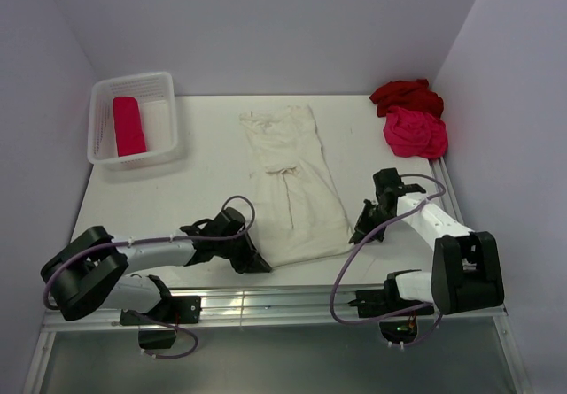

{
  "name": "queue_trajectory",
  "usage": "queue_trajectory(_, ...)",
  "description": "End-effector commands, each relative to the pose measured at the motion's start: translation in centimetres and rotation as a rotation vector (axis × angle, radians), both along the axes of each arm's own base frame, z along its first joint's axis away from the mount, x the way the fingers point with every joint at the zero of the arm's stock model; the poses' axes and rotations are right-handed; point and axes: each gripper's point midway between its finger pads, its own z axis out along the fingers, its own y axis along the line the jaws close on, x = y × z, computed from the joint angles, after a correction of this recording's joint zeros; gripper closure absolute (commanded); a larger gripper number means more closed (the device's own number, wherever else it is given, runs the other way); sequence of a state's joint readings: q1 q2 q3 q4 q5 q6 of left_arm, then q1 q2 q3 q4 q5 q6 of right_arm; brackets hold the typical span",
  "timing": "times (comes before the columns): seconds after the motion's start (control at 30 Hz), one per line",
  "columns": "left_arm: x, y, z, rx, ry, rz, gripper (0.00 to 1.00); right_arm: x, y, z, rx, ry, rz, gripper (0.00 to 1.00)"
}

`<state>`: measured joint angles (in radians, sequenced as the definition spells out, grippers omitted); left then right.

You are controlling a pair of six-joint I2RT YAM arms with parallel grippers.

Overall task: Roll the t-shirts
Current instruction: Roll the tshirt

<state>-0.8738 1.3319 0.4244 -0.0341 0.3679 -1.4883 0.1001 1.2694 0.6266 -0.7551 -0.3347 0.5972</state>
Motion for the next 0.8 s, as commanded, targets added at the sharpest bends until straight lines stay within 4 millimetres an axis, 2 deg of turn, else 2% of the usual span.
queue_trajectory(0.0,0.7,-0.6,2.3,-0.032,0.012,0.046,1.00,0.7,0.2,2.3,0.012,-0.005,-0.007,1.00)
queue_trajectory(0.13,0.8,-1.2,3.5,-0.090,0.052,0.075,1.00,1.2,0.3,2.9,0.015,0.033,-0.001,1.00)
queue_trajectory(0.27,1.5,-0.6,3.9,-0.111,0.057,0.098,1.00,2.3,0.3,3.8,0.006,0.022,0.000,1.00)
queue_trajectory(0.4,3.3,0.3,4.5,-0.118,0.047,0.130,1.00,3.6,0.3,4.7,-0.001,0.014,-0.002,1.00)
queue_trajectory(0.77,7.5,1.1,5.1,-0.100,0.032,0.119,1.00,6.7,0.0,5.2,-0.017,0.048,-0.017,1.00)
